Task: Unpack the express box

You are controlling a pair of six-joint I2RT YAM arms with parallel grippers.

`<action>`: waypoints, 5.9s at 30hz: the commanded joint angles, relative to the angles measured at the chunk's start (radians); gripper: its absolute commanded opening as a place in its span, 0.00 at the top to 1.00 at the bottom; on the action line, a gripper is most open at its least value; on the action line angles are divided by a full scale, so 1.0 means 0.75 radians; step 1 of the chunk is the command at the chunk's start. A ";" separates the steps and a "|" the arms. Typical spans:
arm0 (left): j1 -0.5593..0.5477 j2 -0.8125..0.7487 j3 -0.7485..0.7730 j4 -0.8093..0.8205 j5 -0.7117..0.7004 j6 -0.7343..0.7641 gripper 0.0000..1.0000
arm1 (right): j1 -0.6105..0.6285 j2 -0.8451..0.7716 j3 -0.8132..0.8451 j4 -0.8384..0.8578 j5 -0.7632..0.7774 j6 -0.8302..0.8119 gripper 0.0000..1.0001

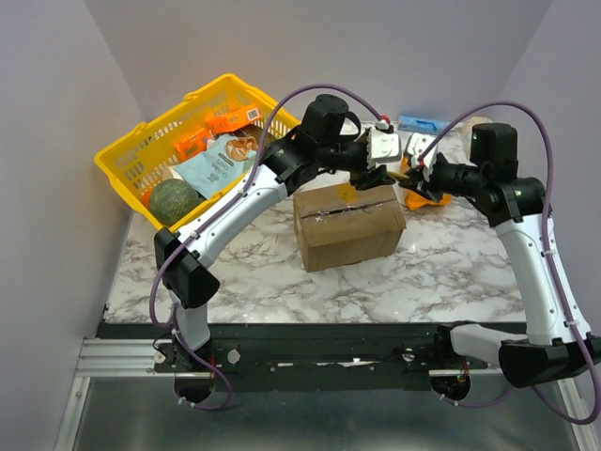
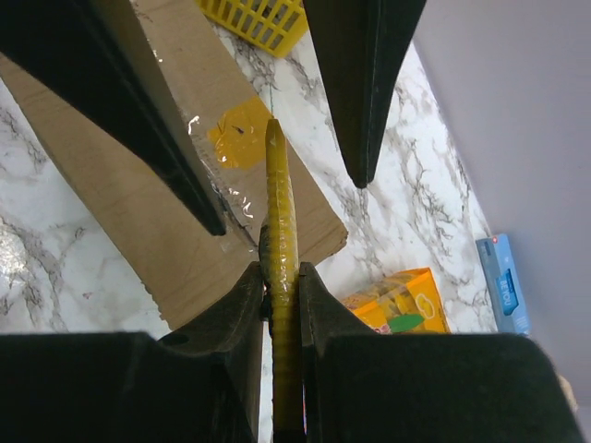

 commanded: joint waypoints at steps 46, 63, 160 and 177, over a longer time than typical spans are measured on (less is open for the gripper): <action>0.176 0.125 -0.282 1.146 0.520 -1.292 1.00 | -0.278 0.222 0.289 0.131 -0.843 0.710 0.39; 0.170 0.147 -0.264 1.199 0.497 -1.325 1.00 | -0.253 0.225 0.258 0.143 -0.828 0.763 0.62; 0.250 0.460 -0.286 0.303 -0.024 -0.775 0.99 | -0.533 -0.099 -0.626 0.528 -0.194 1.479 1.00; 0.250 0.466 -0.286 0.295 -0.059 -0.771 1.00 | -0.533 -0.180 -0.648 0.295 -0.184 1.403 0.99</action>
